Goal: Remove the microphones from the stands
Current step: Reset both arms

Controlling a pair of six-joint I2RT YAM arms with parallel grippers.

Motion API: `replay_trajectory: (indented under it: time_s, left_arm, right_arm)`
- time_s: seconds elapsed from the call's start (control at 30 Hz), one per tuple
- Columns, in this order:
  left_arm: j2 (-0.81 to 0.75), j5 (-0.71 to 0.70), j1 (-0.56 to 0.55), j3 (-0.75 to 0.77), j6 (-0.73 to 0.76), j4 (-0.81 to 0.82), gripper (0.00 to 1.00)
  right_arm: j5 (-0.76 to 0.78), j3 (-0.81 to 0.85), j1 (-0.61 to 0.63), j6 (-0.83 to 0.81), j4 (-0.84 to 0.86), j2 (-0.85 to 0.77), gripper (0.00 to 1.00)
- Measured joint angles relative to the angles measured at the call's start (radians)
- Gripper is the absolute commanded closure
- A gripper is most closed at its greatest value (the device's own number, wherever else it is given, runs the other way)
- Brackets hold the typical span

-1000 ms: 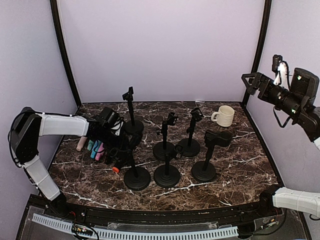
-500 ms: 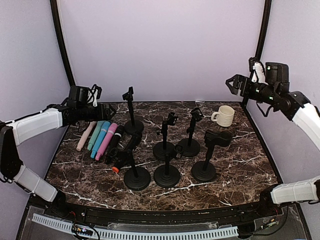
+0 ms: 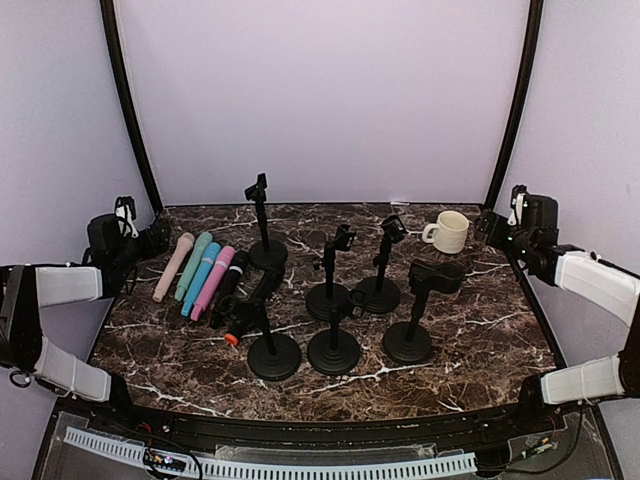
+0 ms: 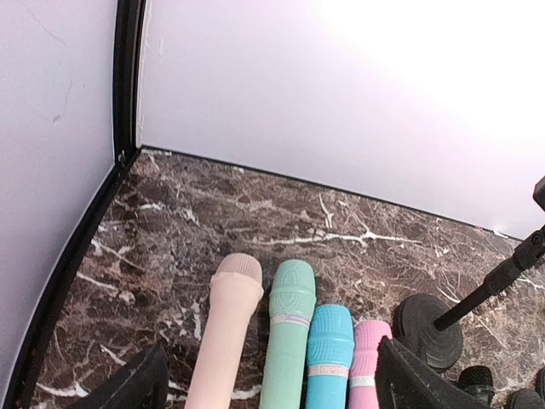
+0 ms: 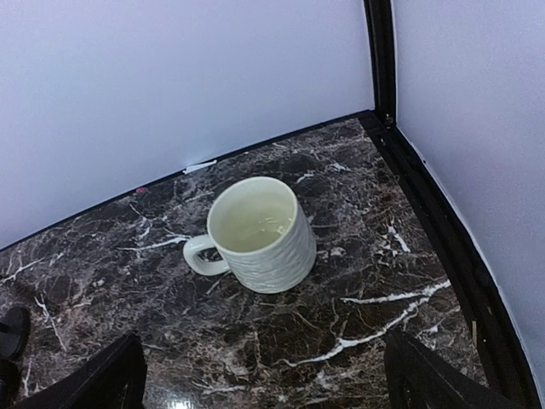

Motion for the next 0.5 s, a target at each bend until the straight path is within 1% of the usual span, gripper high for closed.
replay_trajectory:
  time_s: [0.13, 0.27, 0.4, 0.5]
  left_arm:
    - [0.005, -0.047, 0.0, -0.071, 0.051, 0.17, 0.12]
    - [0.05, -0.074, 0.0, -0.111, 0.112, 0.294, 0.12]
    - [0.07, -0.076, 0.0, -0.19, 0.167, 0.391, 0.12]
    - [0.057, -0.079, 0.0, -0.245, 0.2, 0.438, 0.12]
  right_arm:
    - [0.069, -0.18, 0.0, -0.035, 0.187, -0.036, 0.01]
    - [0.121, -0.344, 0.0, -0.08, 0.405, -0.077, 0.01]
    - [0.166, -0.448, 0.0, -0.132, 0.593, -0.054, 0.01]
    - [0.195, -0.494, 0.0, -0.162, 0.705, 0.003, 0.01]
